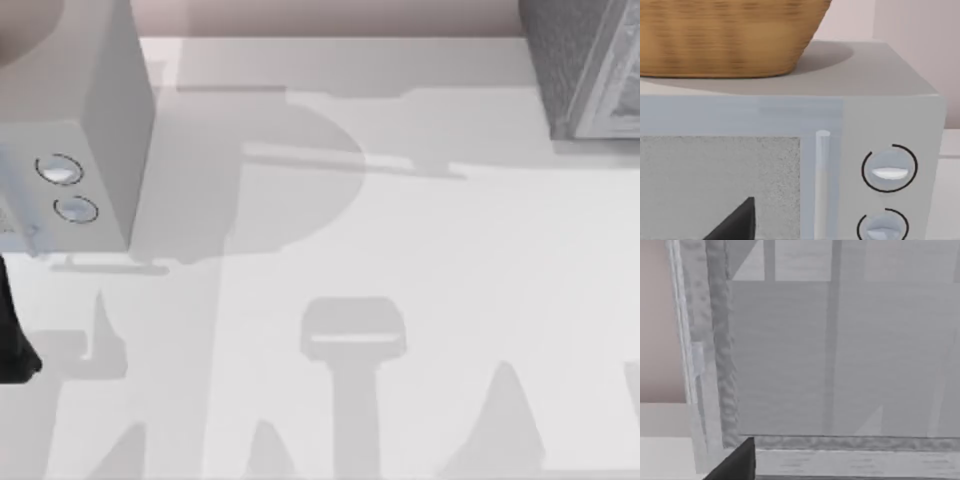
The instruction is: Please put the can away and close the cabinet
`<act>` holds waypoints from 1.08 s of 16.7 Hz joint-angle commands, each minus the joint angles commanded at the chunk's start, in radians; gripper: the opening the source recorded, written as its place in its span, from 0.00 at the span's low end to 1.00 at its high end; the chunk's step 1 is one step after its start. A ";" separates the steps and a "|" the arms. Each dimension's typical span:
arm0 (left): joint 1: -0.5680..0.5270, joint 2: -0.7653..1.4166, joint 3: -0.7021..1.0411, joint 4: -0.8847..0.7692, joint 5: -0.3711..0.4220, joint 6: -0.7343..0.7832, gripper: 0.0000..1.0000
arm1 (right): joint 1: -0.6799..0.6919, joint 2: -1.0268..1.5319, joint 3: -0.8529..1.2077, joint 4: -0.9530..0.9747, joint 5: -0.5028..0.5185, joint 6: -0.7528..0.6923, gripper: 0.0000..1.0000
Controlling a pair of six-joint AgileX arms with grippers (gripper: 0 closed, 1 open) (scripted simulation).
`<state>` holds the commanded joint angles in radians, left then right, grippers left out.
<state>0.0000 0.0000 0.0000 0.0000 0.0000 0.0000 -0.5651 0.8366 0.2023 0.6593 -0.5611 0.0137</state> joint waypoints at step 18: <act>0.000 0.000 0.000 0.000 0.000 0.000 1.00 | -0.457 0.711 0.173 0.527 -0.450 0.007 1.00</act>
<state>0.0000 0.0000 0.0000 0.0000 0.0000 0.0000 -1.0221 1.5477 0.3752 1.1861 -1.0106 0.0210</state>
